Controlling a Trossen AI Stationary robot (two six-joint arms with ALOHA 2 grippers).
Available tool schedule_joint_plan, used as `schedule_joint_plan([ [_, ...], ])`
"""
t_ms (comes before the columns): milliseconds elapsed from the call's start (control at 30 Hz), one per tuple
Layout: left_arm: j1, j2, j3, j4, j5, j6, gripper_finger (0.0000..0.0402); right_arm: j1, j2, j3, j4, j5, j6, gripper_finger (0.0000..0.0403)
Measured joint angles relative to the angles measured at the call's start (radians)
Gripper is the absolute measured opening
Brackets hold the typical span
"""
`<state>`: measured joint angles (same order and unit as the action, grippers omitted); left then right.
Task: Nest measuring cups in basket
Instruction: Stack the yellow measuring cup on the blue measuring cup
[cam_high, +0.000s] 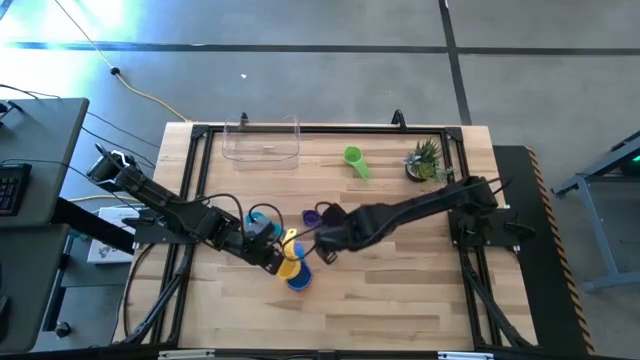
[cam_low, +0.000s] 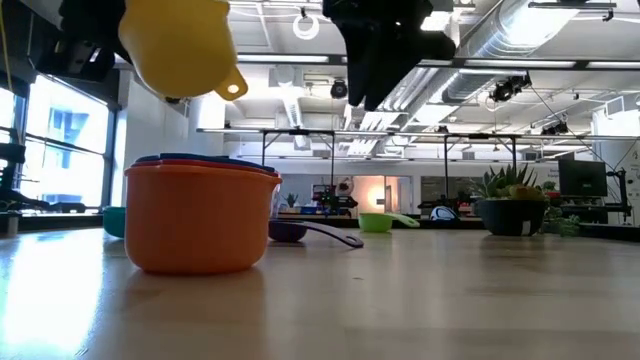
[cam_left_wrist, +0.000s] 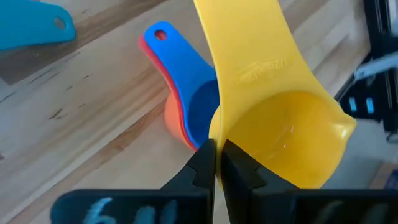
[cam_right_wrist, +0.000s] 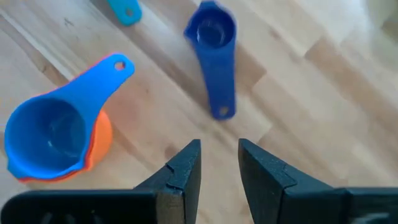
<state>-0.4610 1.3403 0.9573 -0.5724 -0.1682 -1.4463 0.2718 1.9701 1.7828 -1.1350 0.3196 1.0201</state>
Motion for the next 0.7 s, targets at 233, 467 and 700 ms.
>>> schedule_joint_plan([
  [233,-0.004,0.033,0.0,0.012,-0.044,-0.099,0.0005,-0.066,-0.027,0.0,0.002,0.006,-0.174,0.0098],
  [467,-0.032,0.104,0.0,0.037,-0.071,-0.212,0.0005,-0.088,-0.027,0.0,0.001,0.01,-0.288,0.0098],
  [700,-0.032,0.183,0.0,0.151,-0.074,-0.25,0.0005,-0.089,-0.027,0.0,0.009,0.018,-0.355,0.0098],
])
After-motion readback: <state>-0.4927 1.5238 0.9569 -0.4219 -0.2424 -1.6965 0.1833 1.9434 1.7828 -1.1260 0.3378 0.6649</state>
